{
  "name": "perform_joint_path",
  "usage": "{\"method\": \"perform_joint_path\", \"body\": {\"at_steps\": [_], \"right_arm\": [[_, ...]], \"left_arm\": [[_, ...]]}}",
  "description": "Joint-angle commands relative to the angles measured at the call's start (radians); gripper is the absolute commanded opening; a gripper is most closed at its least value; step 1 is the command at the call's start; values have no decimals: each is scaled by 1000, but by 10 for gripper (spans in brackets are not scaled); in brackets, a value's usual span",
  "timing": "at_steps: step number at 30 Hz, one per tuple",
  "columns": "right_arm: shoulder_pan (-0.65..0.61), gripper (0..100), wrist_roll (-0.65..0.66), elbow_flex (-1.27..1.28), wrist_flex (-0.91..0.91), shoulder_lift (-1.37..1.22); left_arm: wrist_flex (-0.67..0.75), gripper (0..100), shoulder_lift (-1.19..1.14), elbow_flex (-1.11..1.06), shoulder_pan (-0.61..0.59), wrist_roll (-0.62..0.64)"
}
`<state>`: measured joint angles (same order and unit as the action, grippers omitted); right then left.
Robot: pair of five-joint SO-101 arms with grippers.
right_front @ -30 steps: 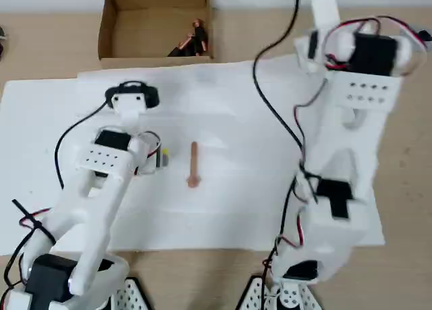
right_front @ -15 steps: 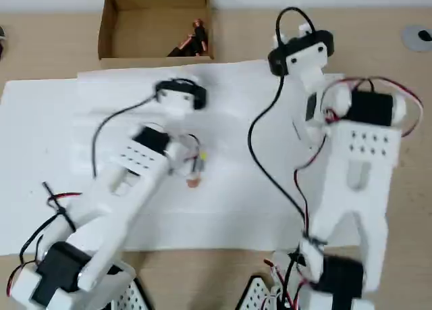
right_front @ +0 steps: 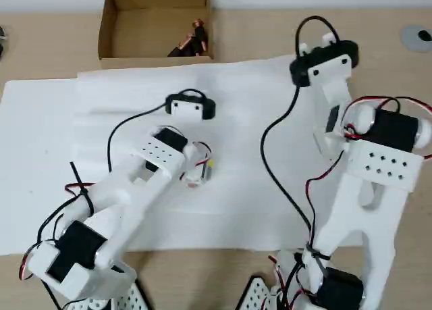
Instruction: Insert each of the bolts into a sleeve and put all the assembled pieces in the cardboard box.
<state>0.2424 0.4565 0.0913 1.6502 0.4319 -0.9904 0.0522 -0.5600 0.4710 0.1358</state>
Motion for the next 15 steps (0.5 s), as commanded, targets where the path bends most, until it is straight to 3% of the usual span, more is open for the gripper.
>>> {"method": "perform_joint_path", "body": {"at_steps": [1,9,15], "right_arm": [[36,314,21,-2,-9,33],[36,314,44,-5,-9,33],[36,314,44,-5,-9,42]], "left_arm": [[20,185,1,28,-2,11],[52,182,-1,-31,6,6],[52,121,-4,-32,9,5]]}}
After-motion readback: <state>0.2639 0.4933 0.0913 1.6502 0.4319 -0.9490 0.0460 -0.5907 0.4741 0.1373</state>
